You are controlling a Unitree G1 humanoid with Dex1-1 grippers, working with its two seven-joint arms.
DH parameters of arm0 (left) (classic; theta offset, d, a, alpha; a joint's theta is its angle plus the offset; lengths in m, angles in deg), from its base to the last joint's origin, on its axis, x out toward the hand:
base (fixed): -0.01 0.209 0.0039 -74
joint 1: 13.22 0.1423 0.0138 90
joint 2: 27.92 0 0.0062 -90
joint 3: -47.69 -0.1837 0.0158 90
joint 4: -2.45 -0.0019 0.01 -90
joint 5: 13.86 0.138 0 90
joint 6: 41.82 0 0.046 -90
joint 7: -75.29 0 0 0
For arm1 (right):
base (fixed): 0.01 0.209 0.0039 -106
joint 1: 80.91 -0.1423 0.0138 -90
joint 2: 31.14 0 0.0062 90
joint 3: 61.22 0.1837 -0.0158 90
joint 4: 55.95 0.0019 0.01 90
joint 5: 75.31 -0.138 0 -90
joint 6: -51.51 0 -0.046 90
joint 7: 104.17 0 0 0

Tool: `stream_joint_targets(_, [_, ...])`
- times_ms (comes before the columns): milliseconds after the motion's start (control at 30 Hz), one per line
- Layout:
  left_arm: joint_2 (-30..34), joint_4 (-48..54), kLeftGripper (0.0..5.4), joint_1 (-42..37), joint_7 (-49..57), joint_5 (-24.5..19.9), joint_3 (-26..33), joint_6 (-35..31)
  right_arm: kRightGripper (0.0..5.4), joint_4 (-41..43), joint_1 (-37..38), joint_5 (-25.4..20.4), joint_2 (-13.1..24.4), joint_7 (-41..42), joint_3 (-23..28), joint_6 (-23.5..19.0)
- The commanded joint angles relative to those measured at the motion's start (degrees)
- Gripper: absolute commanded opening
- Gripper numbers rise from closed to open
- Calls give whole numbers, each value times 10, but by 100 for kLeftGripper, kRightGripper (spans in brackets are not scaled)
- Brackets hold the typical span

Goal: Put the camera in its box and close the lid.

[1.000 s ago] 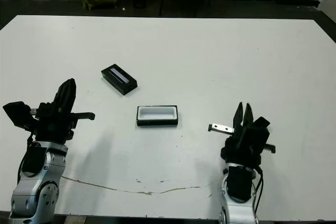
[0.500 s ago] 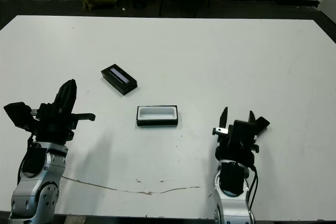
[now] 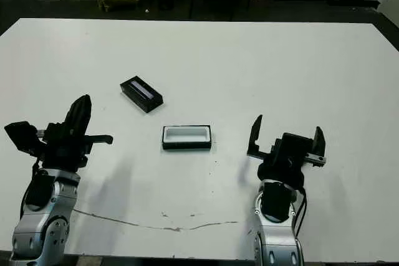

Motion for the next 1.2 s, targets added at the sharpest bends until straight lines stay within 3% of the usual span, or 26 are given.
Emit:
stream_joint_targets(33, [2, -12, 0, 7, -2, -2, 4, -6, 539, -8, -1, -7, -26, -10, 1, 9])
stream_joint_targets(300, [3, -12, 0, 9, -5, 2, 4, -2, 519, 59, 7, -50, -17, 9, 22, 17])
stream_joint_targets(467, [2, -11, 0, 9, -3, 6, 3, -4, 412, 75, 11, -72, -11, 15, 37, 29])
stream_joint_targets(667, [1, -10, 0, 10, -2, 3, 3, -6, 275, 47, 21, -102, 26, 79, 63, 112])
stream_joint_targets(733, [1, -9, 0, 10, -2, 2, 4, -8, 231, 54, 25, -114, 47, 108, 77, 113])
stream_joint_targets(933, [1, -9, 0, 9, 0, 0, 6, -10, 90, 137, 41, -157, 124, 186, 122, 23])
stream_joint_targets(1067, [1, -10, 0, 9, -2, -1, 6, -9, 1, 150, 46, -221, 204, 270, 192, 2])
stream_joint_targets(1200, [1, -13, 0, 9, -4, 2, 6, -3, 1, 174, 40, -270, 289, 319, 259, -63])
